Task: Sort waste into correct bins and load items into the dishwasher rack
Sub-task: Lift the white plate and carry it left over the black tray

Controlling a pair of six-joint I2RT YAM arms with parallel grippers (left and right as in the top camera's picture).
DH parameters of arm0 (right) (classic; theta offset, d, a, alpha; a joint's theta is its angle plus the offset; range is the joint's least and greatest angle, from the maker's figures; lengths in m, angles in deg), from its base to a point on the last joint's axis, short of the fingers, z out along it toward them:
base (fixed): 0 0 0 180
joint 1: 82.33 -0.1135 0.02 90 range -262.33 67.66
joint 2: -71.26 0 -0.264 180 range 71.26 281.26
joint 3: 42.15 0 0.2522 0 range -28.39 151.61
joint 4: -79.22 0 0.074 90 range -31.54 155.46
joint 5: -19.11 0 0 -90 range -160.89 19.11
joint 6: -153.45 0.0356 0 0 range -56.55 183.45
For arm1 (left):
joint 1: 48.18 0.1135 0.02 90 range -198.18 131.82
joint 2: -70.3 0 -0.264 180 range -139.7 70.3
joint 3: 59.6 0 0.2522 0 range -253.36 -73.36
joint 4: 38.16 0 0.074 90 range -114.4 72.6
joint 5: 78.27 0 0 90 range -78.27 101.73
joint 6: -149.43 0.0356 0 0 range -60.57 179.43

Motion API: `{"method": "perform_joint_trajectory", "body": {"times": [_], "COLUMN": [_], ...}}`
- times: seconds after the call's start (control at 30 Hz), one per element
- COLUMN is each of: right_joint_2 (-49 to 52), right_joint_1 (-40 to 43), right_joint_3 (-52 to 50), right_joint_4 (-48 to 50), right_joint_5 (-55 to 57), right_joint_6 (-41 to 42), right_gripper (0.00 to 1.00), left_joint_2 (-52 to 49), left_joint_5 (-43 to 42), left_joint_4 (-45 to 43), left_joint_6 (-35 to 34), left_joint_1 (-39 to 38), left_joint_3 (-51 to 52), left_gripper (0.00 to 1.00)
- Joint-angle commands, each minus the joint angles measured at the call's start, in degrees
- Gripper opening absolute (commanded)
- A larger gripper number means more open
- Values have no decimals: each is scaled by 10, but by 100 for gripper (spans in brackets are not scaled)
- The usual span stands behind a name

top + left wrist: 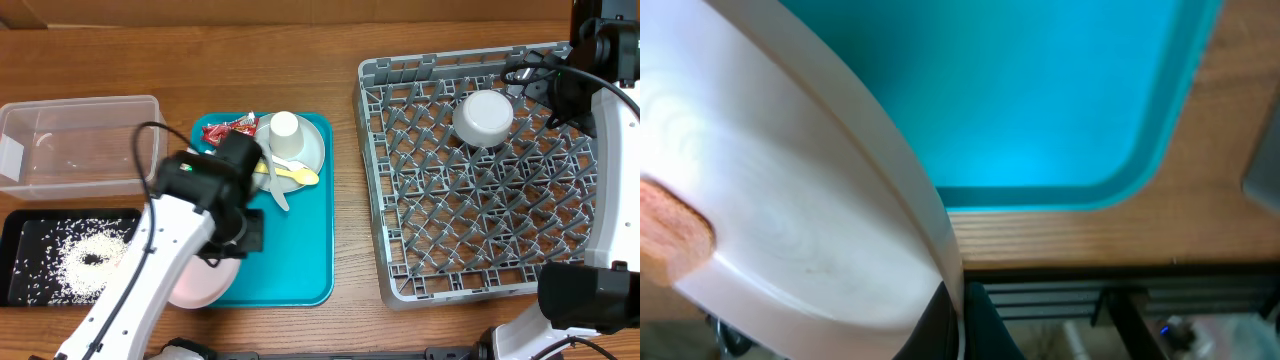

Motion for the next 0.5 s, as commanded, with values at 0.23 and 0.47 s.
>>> {"method": "perform_joint_trajectory", "body": {"times": [0.23, 0.47], "right_joint_2": [-5, -5], "right_joint_1": [-1, -1], "right_joint_3": [1, 1], "right_joint_4": [3, 3], "right_joint_5": [6, 6], "right_joint_6": [3, 3], "right_gripper": [100, 100], "left_joint_2": [11, 11], "left_joint_5": [-12, -68], "left_joint_4": [-21, -83], "left_joint_6": [35, 46], "left_joint_1": [219, 326], "left_joint_3": [-16, -16], "left_gripper": [4, 4]}}
